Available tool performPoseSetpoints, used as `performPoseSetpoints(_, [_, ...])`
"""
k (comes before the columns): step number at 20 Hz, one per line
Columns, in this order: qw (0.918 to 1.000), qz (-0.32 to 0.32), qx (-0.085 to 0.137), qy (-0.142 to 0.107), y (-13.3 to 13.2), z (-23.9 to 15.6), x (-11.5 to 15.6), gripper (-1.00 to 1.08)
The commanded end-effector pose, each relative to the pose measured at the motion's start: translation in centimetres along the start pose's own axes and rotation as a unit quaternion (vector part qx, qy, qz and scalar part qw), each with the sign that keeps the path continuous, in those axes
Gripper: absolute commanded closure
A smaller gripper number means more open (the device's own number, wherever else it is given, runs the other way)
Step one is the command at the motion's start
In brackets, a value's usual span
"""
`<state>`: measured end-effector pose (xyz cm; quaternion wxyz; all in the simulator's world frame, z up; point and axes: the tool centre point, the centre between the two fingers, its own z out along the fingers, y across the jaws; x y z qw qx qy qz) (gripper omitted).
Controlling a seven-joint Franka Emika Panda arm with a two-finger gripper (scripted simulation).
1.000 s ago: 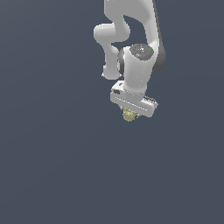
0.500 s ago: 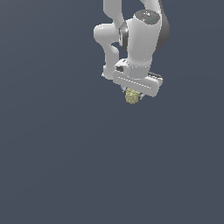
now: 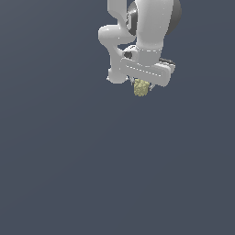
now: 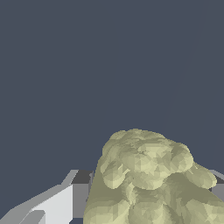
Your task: Pick up the object and move it to a goal position.
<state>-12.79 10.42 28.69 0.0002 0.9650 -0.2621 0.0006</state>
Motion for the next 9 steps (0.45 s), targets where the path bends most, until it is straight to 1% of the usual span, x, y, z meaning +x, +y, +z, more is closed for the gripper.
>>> performPoseSetpoints(1, [1.0, 0.0, 0.0, 0.0, 0.16, -0.62, -0.48, 1.08])
performPoseSetpoints(9, [1.0, 0.0, 0.0, -0.001, 0.15, -1.0, -0.66, 1.08])
